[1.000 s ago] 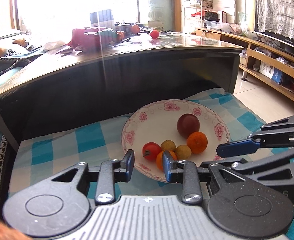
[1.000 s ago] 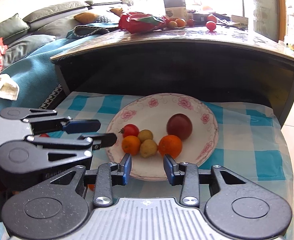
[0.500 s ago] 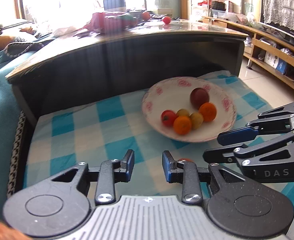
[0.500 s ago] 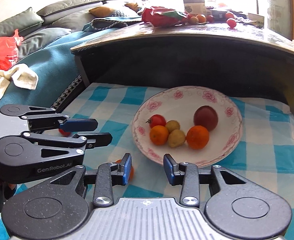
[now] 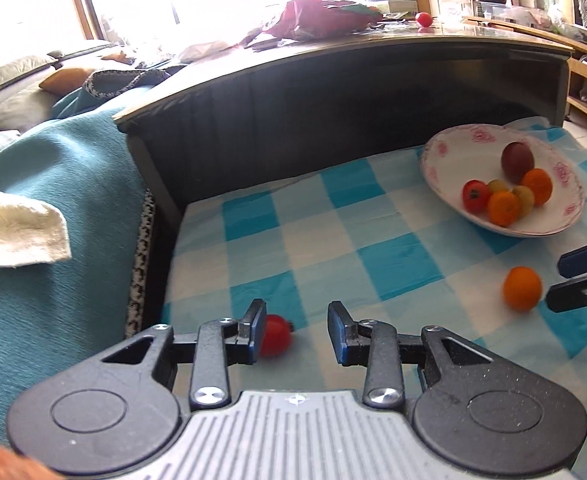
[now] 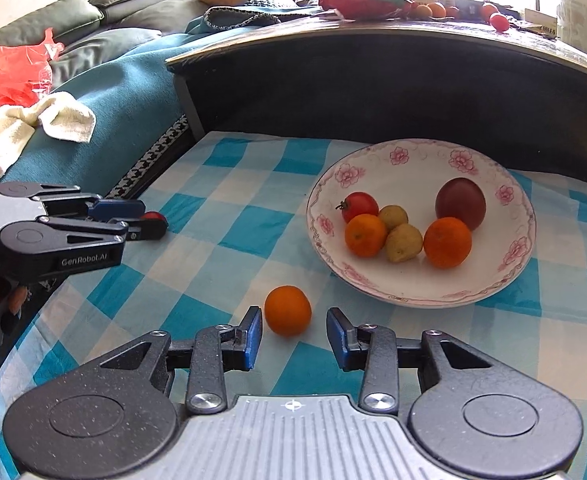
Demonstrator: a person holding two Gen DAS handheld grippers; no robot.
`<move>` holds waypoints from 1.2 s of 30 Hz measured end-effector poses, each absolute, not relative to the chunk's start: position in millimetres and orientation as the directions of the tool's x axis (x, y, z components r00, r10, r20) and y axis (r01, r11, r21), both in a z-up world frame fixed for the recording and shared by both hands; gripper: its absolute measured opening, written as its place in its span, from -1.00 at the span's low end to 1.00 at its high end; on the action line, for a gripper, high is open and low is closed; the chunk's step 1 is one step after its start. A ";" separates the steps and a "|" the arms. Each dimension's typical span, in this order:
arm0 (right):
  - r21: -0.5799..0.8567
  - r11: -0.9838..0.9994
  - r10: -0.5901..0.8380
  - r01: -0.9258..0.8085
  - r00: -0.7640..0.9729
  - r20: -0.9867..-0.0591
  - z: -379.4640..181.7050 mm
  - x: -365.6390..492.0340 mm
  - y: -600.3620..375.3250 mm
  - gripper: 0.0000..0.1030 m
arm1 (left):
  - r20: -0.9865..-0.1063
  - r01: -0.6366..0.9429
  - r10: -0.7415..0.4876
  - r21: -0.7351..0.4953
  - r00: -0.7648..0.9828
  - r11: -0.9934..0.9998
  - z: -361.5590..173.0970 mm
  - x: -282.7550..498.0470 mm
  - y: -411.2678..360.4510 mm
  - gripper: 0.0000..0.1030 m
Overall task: Organize fruits
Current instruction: 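Grasp the red tomato with the left tool while the right tool approaches the last orange, then grasp the last orange on the cloth with the right tool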
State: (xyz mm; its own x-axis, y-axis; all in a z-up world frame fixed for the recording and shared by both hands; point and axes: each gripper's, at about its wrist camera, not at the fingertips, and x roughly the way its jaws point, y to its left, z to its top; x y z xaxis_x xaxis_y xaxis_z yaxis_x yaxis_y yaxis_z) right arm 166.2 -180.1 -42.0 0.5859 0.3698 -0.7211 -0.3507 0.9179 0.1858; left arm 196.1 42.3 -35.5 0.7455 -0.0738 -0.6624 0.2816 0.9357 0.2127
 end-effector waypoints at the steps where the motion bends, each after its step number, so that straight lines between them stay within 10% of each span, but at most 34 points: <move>1: 0.184 0.917 0.370 -0.354 0.583 -0.723 -42.8 165.7 -178.9 -0.38 | -0.661 0.275 -0.071 0.211 0.747 0.938 -35.9 197.8 45.3 -0.14; 24: 0.192 0.917 0.369 -0.349 0.562 -0.741 -48.8 165.6 -176.9 -0.36 | -0.734 0.264 -0.065 0.159 0.676 0.951 -63.2 224.3 58.1 -0.15; 36: 0.198 0.920 0.366 -0.339 0.560 -0.743 -51.2 167.8 -175.2 -0.37 | -0.768 0.410 -0.251 0.017 0.590 0.912 -49.2 187.7 21.3 -0.16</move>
